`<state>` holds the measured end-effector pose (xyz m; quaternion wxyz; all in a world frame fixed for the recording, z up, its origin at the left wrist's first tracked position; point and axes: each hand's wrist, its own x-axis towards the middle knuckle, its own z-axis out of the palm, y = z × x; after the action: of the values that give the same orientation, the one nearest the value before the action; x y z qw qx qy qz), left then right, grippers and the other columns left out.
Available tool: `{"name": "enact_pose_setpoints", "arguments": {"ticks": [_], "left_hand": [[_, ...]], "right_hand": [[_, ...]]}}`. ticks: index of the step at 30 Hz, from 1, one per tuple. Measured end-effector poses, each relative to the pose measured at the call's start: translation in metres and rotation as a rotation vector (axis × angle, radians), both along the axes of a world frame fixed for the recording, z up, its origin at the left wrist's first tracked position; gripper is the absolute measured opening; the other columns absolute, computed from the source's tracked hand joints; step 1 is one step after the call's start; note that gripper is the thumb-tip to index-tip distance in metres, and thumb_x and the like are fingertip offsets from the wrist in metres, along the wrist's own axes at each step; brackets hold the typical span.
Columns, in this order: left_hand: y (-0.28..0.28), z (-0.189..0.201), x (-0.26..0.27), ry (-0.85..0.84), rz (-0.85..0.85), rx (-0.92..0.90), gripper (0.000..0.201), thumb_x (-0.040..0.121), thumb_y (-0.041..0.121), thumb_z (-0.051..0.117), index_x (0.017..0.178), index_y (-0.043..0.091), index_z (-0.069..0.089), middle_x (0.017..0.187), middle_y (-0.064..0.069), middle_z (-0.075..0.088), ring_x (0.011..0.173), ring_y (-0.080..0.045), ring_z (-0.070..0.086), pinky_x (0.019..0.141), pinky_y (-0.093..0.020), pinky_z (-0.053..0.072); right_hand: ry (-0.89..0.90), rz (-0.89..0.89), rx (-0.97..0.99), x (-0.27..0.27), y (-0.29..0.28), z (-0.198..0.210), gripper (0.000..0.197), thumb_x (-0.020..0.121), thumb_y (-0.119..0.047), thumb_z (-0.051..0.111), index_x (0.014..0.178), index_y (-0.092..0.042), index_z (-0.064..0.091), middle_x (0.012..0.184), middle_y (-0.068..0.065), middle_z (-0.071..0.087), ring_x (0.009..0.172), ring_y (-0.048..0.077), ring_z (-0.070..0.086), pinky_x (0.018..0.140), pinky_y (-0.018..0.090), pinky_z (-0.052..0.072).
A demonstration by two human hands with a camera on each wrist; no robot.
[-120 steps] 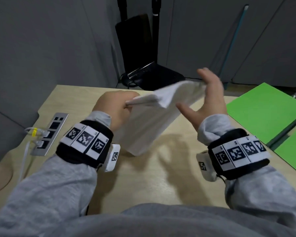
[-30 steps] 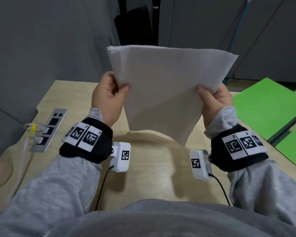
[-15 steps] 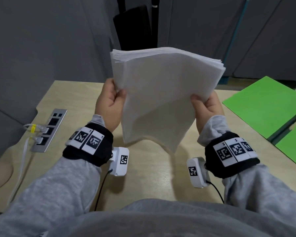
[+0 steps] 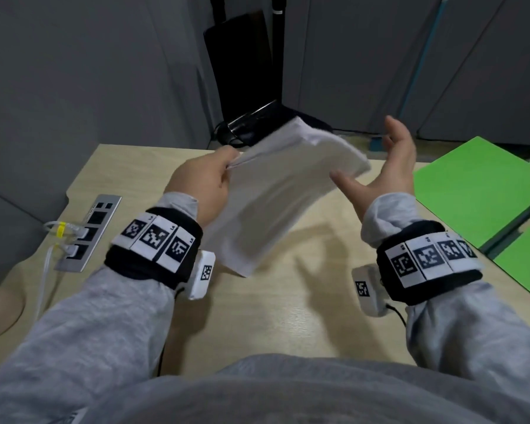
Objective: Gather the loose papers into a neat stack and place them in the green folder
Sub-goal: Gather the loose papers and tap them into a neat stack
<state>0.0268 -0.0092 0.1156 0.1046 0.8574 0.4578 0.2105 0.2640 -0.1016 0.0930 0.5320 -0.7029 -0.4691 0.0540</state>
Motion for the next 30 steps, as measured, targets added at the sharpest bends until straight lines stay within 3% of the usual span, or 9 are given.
{"name": "enact_pose_setpoints", "arguments": {"ticks": [2, 4, 7, 12, 15, 17, 22, 27, 30], "left_hand": [[-0.001, 0.007, 0.002, 0.105, -0.066, 0.049, 0.027, 0.088, 0.010, 0.043, 0.110, 0.019, 0.056, 0.088, -0.017, 0.066, 0.080, -0.037, 0.058, 0.064, -0.037, 0.041], [-0.003, 0.009, 0.006, 0.150, -0.111, 0.085, 0.027, 0.086, 0.010, 0.043, 0.106, 0.021, 0.056, 0.088, -0.013, 0.066, 0.080, -0.034, 0.057, 0.064, -0.034, 0.039], [-0.005, 0.005, 0.008, 0.051, -0.107, 0.093, 0.028, 0.085, 0.010, 0.046, 0.109, 0.019, 0.058, 0.093, -0.012, 0.068, 0.087, -0.035, 0.059, 0.072, -0.038, 0.044], [0.014, -0.026, -0.025, -0.186, 0.261, 0.120, 0.064, 0.074, 0.023, 0.066, 0.134, 0.022, 0.043, 0.137, -0.008, 0.049, 0.127, -0.029, 0.045, 0.107, -0.046, 0.034], [0.020, -0.041, -0.046, -0.562, 0.383, -0.224, 0.096, 0.072, 0.022, 0.076, 0.147, 0.022, 0.017, 0.151, -0.009, 0.031, 0.138, -0.020, 0.033, 0.115, -0.035, 0.027], [0.023, -0.048, -0.053, -0.715, 0.376, -0.394, 0.094, 0.071, 0.025, 0.077, 0.145, 0.021, 0.019, 0.146, -0.010, 0.040, 0.134, -0.021, 0.042, 0.114, -0.039, 0.033], [0.030, -0.052, -0.046, -0.856, 0.278, -0.534, 0.038, 0.084, 0.009, 0.056, 0.122, 0.010, 0.051, 0.109, -0.003, 0.067, 0.104, -0.022, 0.064, 0.098, -0.049, 0.050], [0.019, -0.050, -0.033, -0.921, 0.224, -0.421, 0.032, 0.088, -0.003, 0.049, 0.101, 0.026, 0.055, 0.092, 0.019, 0.070, 0.088, 0.009, 0.065, 0.077, -0.012, 0.049], [0.014, -0.066, -0.035, -0.935, 0.226, -0.468, 0.034, 0.084, -0.002, 0.051, 0.102, 0.027, 0.054, 0.094, 0.020, 0.070, 0.092, 0.003, 0.064, 0.083, -0.019, 0.049]], "right_hand": [[-0.122, 0.098, -0.033, -0.002, 0.000, 0.008, 0.075, 0.069, -0.019, 0.075, 0.136, -0.016, 0.041, 0.133, -0.006, 0.041, 0.126, 0.011, 0.042, 0.109, 0.017, 0.032], [-0.103, 0.191, -0.194, -0.005, -0.001, 0.014, 0.050, 0.077, -0.021, 0.071, 0.124, -0.026, 0.056, 0.116, -0.012, 0.054, 0.107, 0.004, 0.051, 0.087, 0.004, 0.039], [0.138, 0.272, -0.311, -0.007, 0.000, 0.009, 0.022, 0.087, -0.026, 0.063, 0.108, -0.028, 0.066, 0.087, -0.007, 0.064, 0.078, 0.009, 0.057, 0.060, 0.007, 0.041], [0.481, 0.189, -0.182, 0.007, -0.005, -0.010, 0.011, 0.089, -0.018, 0.060, 0.092, -0.027, 0.065, 0.079, -0.008, 0.068, 0.066, 0.005, 0.061, 0.062, 0.017, 0.050], [0.612, 0.198, -0.110, 0.018, -0.010, -0.020, 0.016, 0.089, -0.011, 0.058, 0.084, -0.024, 0.066, 0.067, -0.014, 0.073, 0.061, 0.001, 0.066, 0.060, 0.020, 0.053], [0.683, 0.209, -0.072, 0.021, -0.012, -0.023, 0.018, 0.088, -0.007, 0.057, 0.084, -0.022, 0.066, 0.067, -0.014, 0.073, 0.062, 0.002, 0.067, 0.060, 0.019, 0.053], [0.735, 0.189, -0.021, 0.021, -0.010, -0.029, 0.021, 0.089, -0.001, 0.054, 0.085, -0.020, 0.063, 0.067, -0.014, 0.073, 0.062, 0.000, 0.067, 0.059, 0.016, 0.052], [0.736, 0.114, 0.065, 0.017, -0.014, -0.034, 0.023, 0.091, 0.001, 0.051, 0.087, -0.021, 0.058, 0.063, -0.020, 0.071, 0.058, -0.006, 0.064, 0.055, 0.011, 0.050], [0.694, 0.052, 0.013, 0.018, -0.019, -0.050, 0.023, 0.089, 0.000, 0.054, 0.088, -0.023, 0.057, 0.063, -0.022, 0.070, 0.058, -0.010, 0.063, 0.055, 0.008, 0.048]]}}
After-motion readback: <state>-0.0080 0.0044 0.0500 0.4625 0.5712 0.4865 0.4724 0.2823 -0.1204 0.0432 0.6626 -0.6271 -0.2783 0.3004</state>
